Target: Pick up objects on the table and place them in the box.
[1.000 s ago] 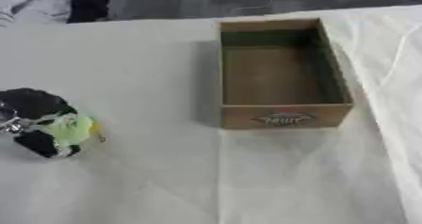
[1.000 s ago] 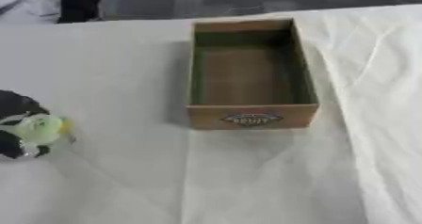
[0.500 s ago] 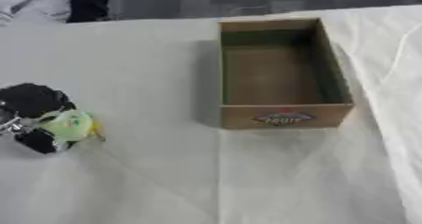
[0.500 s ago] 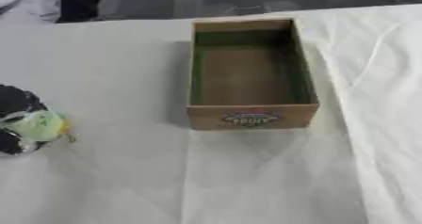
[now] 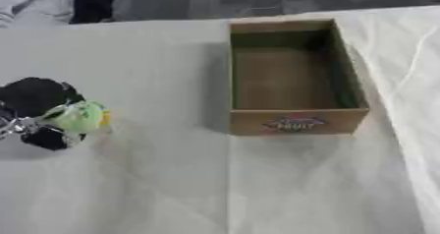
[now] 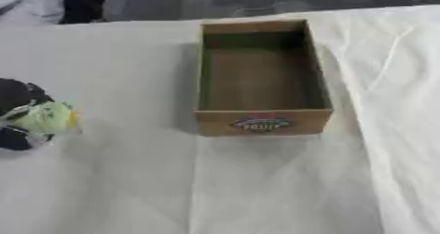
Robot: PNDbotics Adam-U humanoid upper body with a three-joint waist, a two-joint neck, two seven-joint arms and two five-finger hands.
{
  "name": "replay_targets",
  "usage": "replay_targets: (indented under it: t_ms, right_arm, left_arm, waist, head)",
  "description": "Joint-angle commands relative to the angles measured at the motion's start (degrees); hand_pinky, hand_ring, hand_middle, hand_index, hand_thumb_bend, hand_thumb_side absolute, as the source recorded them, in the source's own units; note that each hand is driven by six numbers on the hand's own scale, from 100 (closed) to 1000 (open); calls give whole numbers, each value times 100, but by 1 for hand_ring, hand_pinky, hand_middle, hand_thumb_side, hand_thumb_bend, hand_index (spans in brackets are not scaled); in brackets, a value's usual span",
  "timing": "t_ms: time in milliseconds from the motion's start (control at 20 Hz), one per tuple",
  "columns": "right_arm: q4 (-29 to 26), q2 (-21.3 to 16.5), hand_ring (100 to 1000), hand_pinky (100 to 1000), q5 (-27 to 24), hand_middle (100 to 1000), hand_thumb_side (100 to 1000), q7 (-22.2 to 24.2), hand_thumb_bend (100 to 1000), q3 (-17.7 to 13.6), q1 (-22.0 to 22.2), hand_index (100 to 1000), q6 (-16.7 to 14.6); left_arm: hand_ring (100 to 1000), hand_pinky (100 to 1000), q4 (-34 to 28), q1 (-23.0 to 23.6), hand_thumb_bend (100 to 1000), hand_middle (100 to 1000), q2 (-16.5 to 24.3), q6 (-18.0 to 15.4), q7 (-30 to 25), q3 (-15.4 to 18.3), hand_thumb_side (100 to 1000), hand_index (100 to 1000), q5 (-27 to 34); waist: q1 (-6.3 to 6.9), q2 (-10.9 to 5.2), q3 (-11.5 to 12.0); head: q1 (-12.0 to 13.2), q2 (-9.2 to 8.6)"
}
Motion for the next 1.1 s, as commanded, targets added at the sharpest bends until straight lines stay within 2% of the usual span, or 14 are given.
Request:
replay_targets:
  t_ms: [50,550,850,1100]
  right_arm:
    - [-81,-103,884,814,-22,724,1000,16,100,-27,-66,786,-2]
    - [-81,-127,883,814,-27,724,1000,26,100,-20,-84,787,-5]
    - [-81,-146,883,815,-31,724,1000,47,100,-3,-89,787,-1]
    - [-81,-158,883,815,-42,725,1000,72,100,21,-99,787,-3]
  left_arm:
    - [569,468,-103,-49,100,525,220,85,299,128,528,758,118]
    - [526,438,-393,-323,100,503,300,140,721,208,527,738,305]
    - [519,436,-644,-860,100,495,306,103,715,256,534,731,415]
    - [512,431,-604,-1437,100,493,97,-9,604,186,527,727,448]
  waist:
    - [-18,-109,15]
    - [2,-129,11]
    - [53,-160,-35]
    - [113,-183,-112]
  head:
    - [-6,-64]
    - [4,-37]
    - [44,14]
    - [103,35]
